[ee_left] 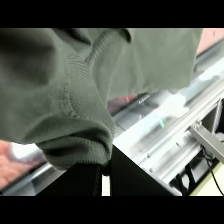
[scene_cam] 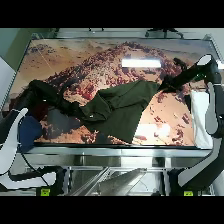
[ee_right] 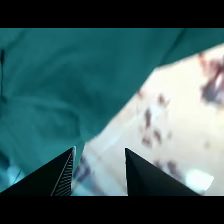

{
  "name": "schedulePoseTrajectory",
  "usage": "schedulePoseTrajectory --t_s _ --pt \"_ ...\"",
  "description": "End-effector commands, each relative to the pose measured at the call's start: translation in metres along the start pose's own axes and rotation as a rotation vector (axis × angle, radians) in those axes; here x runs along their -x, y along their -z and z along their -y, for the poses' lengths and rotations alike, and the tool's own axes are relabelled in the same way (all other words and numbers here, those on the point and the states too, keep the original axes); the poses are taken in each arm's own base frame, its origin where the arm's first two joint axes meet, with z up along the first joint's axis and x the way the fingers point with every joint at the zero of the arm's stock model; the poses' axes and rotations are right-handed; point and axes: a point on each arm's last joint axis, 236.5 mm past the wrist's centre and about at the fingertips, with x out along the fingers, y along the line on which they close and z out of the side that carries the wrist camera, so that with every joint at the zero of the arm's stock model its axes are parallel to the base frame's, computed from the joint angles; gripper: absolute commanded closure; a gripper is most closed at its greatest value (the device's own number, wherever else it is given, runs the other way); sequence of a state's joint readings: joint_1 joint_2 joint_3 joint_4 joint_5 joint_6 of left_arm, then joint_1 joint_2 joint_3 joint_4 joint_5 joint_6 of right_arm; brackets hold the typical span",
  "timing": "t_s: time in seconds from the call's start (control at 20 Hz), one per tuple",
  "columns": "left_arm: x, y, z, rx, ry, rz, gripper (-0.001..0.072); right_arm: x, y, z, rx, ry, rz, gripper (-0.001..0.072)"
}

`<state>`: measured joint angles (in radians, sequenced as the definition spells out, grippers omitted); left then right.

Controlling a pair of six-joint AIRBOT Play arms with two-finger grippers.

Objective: Fold the shirts.

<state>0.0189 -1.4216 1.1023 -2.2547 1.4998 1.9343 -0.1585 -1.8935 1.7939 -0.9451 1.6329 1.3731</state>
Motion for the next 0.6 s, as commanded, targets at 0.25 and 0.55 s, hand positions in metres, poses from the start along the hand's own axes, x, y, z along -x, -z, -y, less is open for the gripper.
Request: schedulePoseTrajectory --t_s 0.25,0.55 --pt "0.041 -0.029 -0.042 0.123 0.026 0.211 0.0691 -0.076 0.15 -0.04 -0.128 -0.162 -0.077 0.0349" --pt "0.043 -0.035 -0.049 0.149 0.076 0.277 0.069 -0.161 0.167 -0.046 -0.13 -0.067 0.037 0.0349"
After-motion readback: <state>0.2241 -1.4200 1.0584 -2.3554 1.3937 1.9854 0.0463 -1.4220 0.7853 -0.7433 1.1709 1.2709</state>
